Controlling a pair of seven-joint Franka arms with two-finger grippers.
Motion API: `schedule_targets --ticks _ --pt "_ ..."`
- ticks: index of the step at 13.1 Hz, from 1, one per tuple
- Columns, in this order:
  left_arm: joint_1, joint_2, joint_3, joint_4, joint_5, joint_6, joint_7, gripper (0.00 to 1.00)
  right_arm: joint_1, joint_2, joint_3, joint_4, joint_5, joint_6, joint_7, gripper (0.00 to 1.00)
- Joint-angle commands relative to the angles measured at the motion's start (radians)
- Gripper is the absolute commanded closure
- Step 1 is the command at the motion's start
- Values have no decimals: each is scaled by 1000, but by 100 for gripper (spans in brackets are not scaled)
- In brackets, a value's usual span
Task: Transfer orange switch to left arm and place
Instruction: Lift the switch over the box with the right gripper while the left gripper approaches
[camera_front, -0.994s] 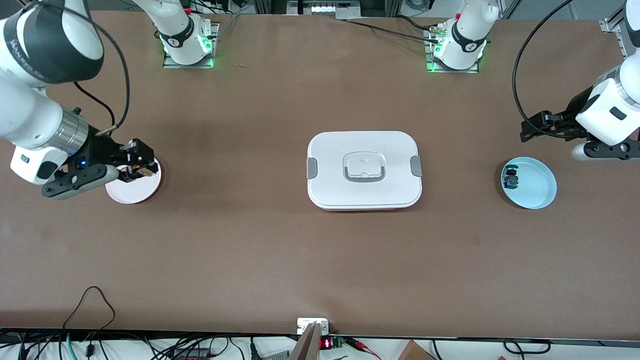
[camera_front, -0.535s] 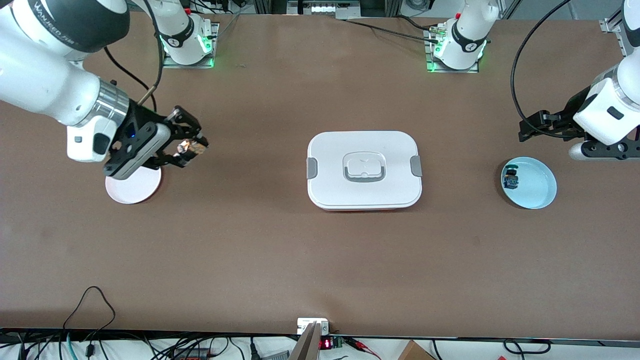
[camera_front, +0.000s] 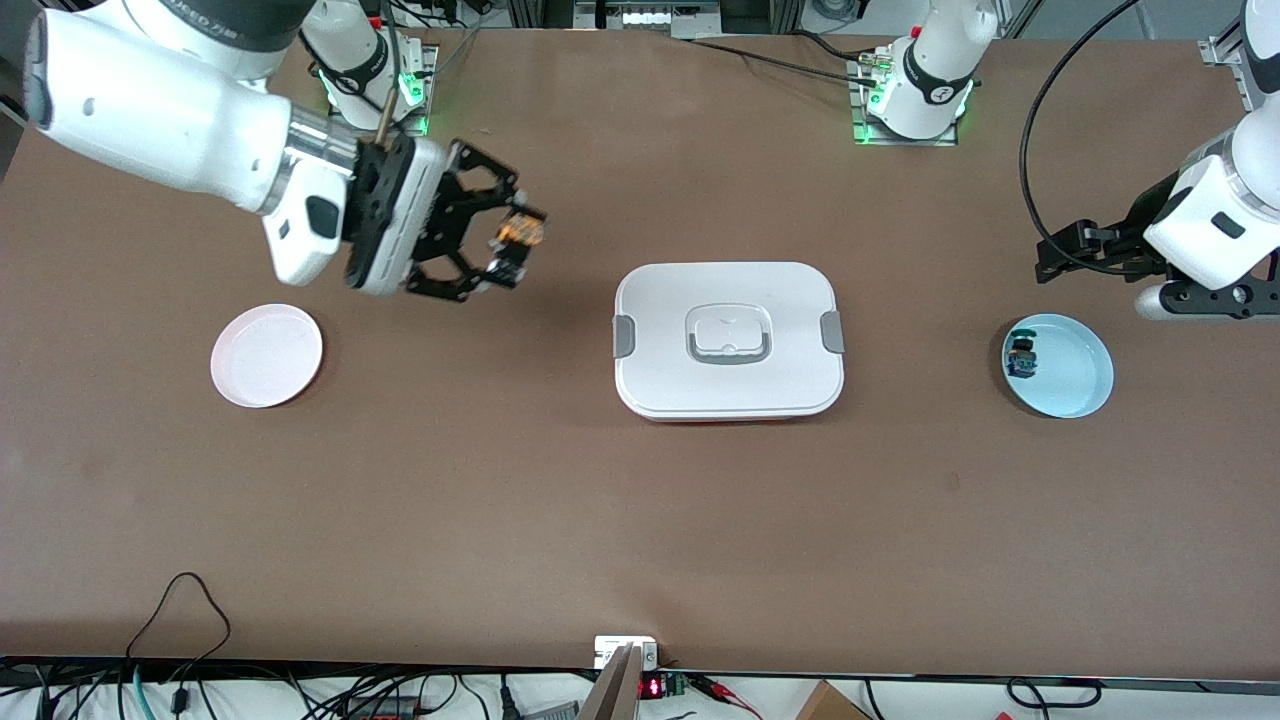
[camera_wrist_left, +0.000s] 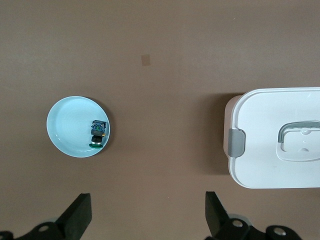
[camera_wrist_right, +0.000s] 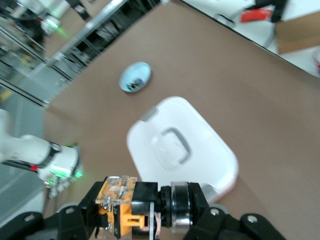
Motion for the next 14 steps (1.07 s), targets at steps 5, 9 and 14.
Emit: schedule_targets --ticks 5,9,14 --pt "-11 64 -7 49 9 0 -4 0 52 50 -3 -8 231 8 -355 94" --pt "9 89 -7 37 8 -30 13 0 66 89 -3 -8 312 13 -486 95" --pt "160 96 5 38 -532 -138 50 0 151 136 -3 -9 572 160 -654 97"
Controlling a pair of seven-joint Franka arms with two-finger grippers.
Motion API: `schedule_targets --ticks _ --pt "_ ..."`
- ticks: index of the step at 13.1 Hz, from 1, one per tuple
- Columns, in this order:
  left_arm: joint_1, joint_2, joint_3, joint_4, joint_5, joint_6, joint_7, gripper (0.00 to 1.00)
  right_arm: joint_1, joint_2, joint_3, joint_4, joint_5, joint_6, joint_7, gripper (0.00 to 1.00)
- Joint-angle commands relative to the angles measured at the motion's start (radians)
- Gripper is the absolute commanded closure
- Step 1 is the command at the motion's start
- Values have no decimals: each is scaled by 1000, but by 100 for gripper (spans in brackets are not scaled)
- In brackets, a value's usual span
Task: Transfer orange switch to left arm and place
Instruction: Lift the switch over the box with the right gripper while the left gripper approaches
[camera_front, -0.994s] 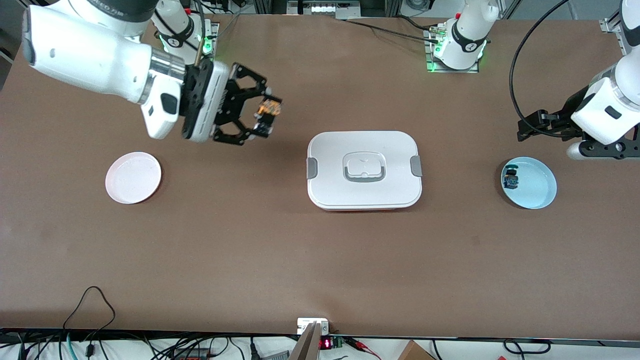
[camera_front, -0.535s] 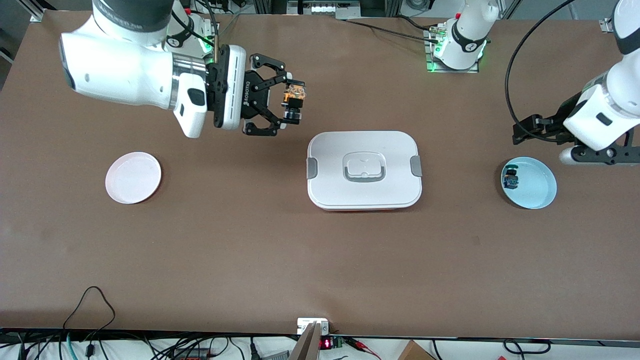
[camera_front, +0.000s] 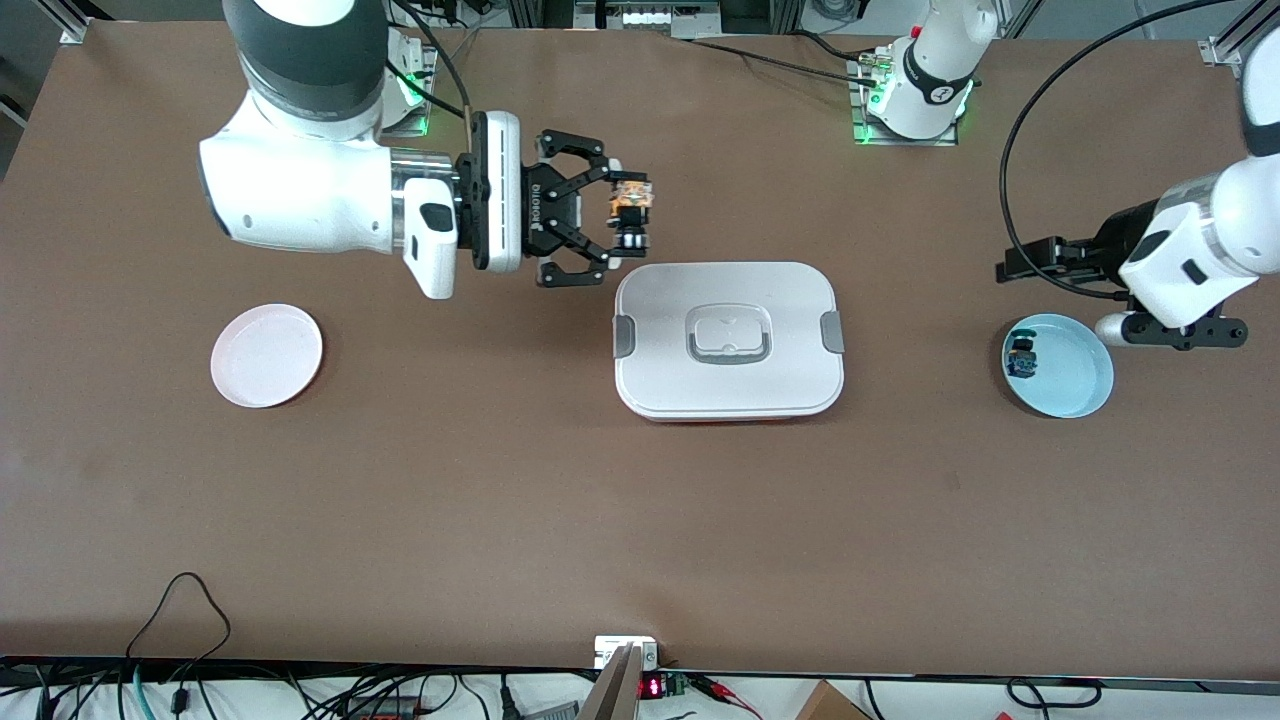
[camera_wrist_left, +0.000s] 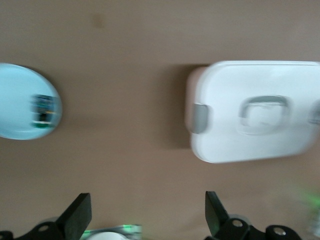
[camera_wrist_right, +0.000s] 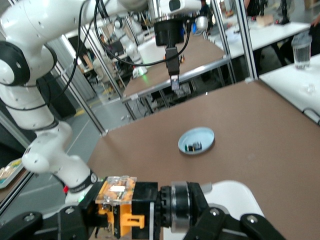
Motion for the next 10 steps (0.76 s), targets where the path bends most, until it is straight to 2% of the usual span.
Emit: schedule_targets --ticks 1,3,5,8,10 --pt "122 67 0 18 -355 -71 31 0 64 33 -4 2 199 85 -112 97" --pt "167 168 -1 -11 -672 -149 28 0 110 56 -4 2 316 125 -200 97" --pt "169 178 -7 -109 -872 -144 29 0 121 71 -4 -3 364 136 -281 97" --pt "138 170 -37 -114 -931 -73 -33 0 121 85 -4 -3 377 138 -384 98" --pt "137 155 -104 -112 -961 18 -140 0 139 88 -4 -3 415 179 -439 98"
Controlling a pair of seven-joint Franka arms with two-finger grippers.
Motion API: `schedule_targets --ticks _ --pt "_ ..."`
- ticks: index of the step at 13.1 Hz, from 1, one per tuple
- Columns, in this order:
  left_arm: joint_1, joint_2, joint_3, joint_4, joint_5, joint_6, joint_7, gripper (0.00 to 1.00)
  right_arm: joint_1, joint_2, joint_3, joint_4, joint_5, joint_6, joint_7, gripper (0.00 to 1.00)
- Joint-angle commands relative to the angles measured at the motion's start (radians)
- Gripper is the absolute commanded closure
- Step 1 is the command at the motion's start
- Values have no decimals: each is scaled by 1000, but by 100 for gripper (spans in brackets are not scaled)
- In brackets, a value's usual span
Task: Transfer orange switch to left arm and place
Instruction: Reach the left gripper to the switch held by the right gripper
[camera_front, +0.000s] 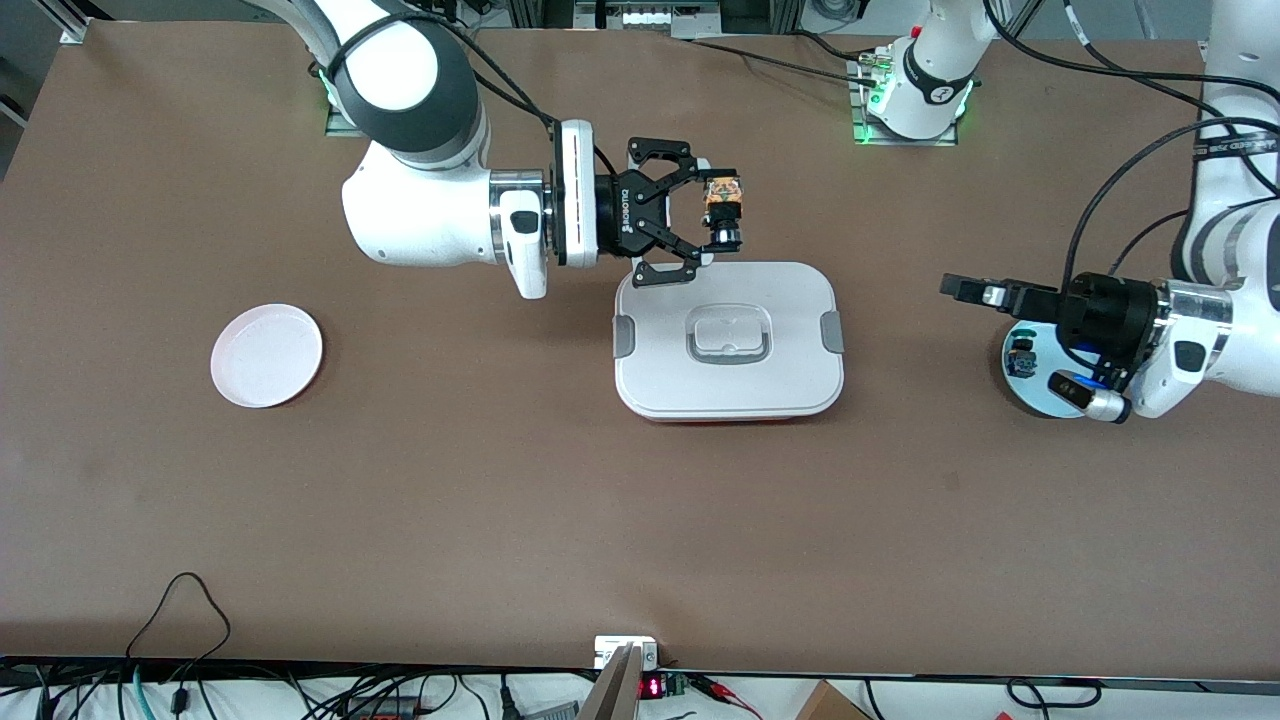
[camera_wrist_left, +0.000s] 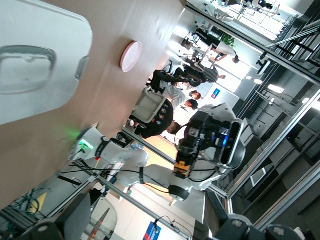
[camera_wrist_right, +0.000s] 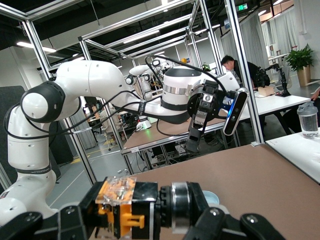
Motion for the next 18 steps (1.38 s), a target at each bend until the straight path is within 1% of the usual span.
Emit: schedule_targets --ticks 1,2,3,5,11,13,15,17,18 --pt "-7 -56 -89 -17 -26 139 -121 0 33 0 0 -1 96 89 -125 98" --pt "-7 -56 -127 -15 -27 196 -149 0 48 4 0 -1 142 119 -176 98" --pt "-7 -56 -164 -17 -26 242 -158 0 61 17 0 -1 165 121 -207 98" --pt "-21 -54 -197 -17 -26 305 -163 0 61 21 0 -1 168 118 -224 98" --pt "-75 -51 -197 -24 -12 313 -169 0 61 20 0 2 171 117 -218 99" --pt "-90 -59 -200 -29 28 310 -157 0 59 18 0 2 170 118 -224 99" --pt "-99 -97 -201 -37 72 310 -149 0 59 18 0 2 179 123 -225 99" --pt "-101 -137 -209 -79 73 313 -101 0 61 14 0 2 234 124 -244 99" --pt "-101 -157 -212 -101 73 315 -79 0 61 14 0 1 246 126 -256 99"
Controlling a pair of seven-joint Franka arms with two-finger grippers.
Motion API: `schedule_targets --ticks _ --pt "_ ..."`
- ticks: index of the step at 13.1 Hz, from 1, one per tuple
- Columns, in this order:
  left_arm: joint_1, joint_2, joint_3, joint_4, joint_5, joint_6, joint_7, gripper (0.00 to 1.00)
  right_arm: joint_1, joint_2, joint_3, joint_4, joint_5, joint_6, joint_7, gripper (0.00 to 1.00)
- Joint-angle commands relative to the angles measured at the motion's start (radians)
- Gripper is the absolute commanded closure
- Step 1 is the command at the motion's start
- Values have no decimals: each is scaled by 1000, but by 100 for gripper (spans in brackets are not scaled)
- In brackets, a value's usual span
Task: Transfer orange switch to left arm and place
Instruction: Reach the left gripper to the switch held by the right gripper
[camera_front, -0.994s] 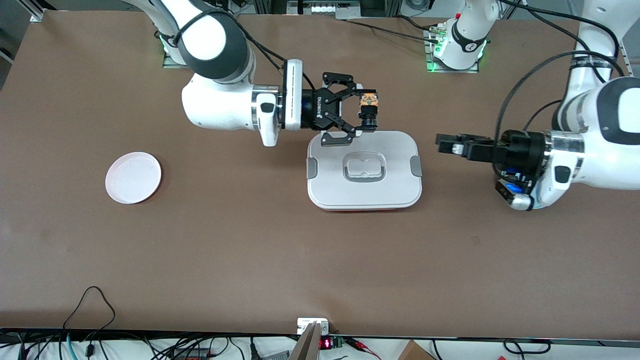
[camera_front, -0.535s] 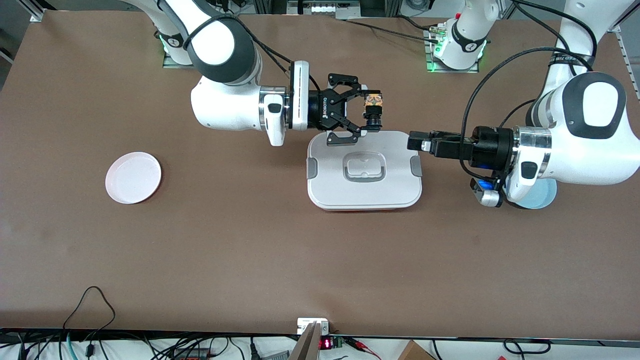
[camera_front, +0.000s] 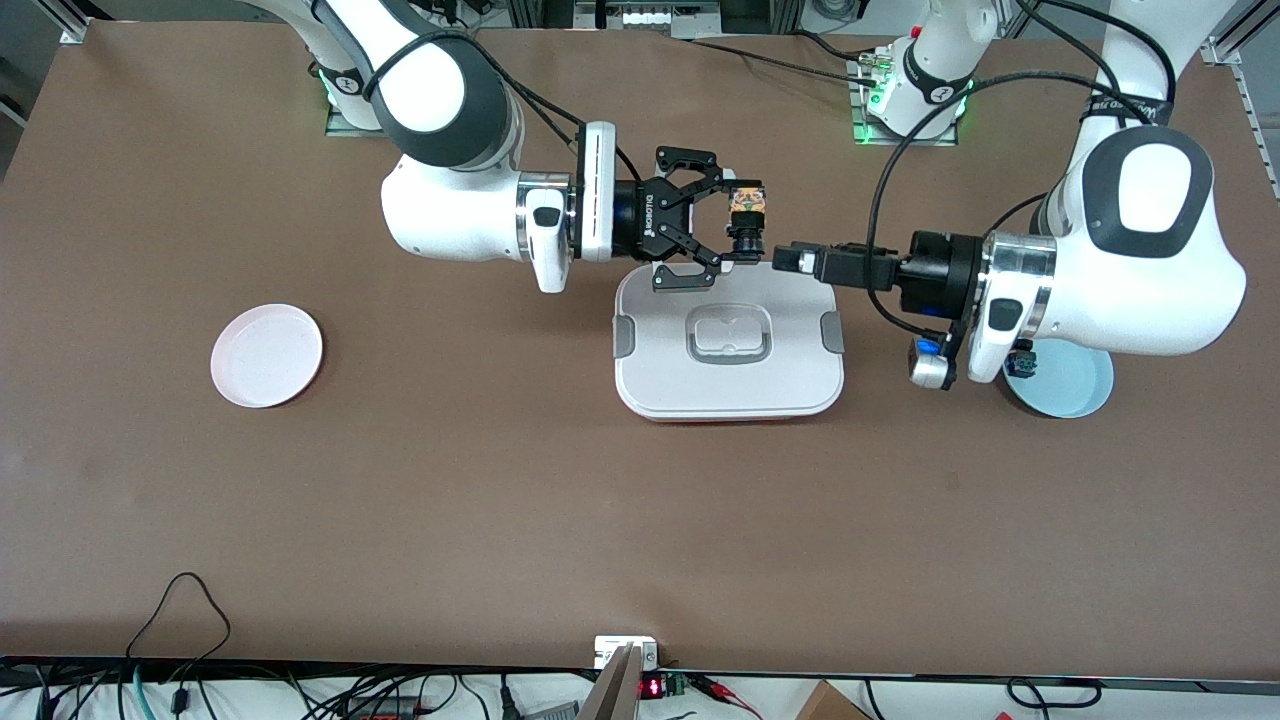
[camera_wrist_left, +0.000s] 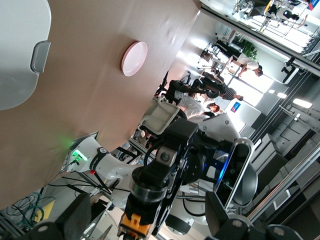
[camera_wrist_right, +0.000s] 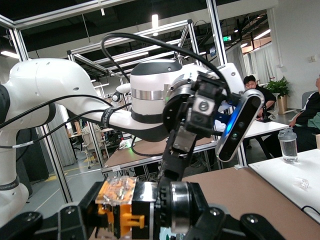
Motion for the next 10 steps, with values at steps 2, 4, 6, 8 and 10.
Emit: schedule_targets --ticks 2,4,6,8,10 --pt "6 -77 -8 -82 13 13 63 0 6 -11 1 0 63 58 -69 99" --pt "1 -77 -11 -82 13 14 63 0 9 -11 1 0 69 67 -72 99" --pt "-7 -77 -22 -82 13 25 63 0 9 -11 1 0 69 67 -72 99" --pt "-32 -74 -22 -82 11 63 60 0 8 -11 1 0 69 67 -72 99" --pt "-65 -71 -23 -81 8 114 54 0 8 -11 1 0 69 67 -72 99"
